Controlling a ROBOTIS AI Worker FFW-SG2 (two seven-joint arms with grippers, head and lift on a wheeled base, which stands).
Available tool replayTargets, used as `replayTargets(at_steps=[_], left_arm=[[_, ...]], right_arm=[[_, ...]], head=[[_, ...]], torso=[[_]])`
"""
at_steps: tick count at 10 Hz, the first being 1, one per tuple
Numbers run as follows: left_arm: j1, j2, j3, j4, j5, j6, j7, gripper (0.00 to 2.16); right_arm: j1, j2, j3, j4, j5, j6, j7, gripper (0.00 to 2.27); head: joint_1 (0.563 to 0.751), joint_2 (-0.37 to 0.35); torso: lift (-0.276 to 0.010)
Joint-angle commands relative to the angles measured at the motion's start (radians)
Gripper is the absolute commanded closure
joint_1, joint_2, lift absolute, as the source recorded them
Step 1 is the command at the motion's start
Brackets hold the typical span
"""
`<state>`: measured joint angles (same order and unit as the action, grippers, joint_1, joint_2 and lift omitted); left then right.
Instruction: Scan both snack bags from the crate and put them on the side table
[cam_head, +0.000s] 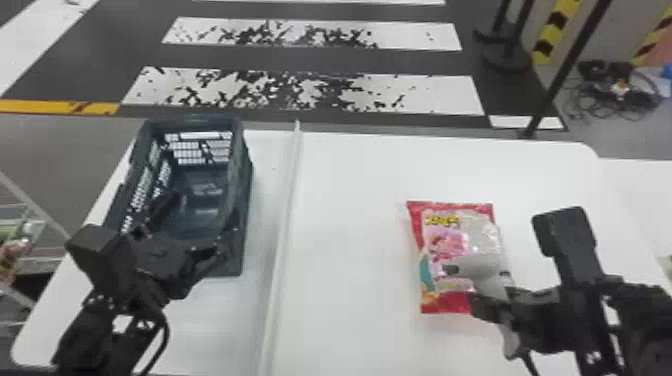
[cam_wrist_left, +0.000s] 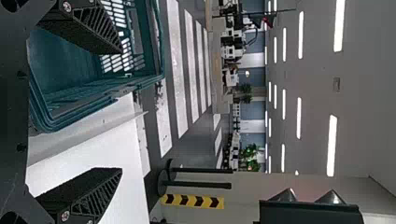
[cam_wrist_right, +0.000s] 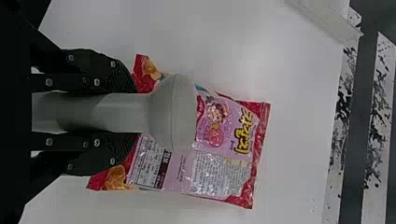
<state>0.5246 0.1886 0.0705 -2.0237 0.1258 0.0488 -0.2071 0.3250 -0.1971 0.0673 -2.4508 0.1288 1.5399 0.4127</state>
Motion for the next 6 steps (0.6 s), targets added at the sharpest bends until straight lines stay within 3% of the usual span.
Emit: replayTargets(at_steps=[1, 6], left_arm=[[0.0, -0.001, 0.0, 0.0, 0.0, 0.0, 0.0, 0.1], [0.0, 0.002, 0.002, 0.002, 0.0, 0.0, 0.0, 0.1]], right_arm=[[-0.032, 0.004, 0.051, 0.029, 0.032, 0.012, -0.003, 2.26], [-0.101, 0.005, 0.103, 0.119, 0.075, 0.018, -0.017, 2.26]], head=[[0.695, 0.045], [0.695, 0.062]], torso=[[-0.087], [-0.087]])
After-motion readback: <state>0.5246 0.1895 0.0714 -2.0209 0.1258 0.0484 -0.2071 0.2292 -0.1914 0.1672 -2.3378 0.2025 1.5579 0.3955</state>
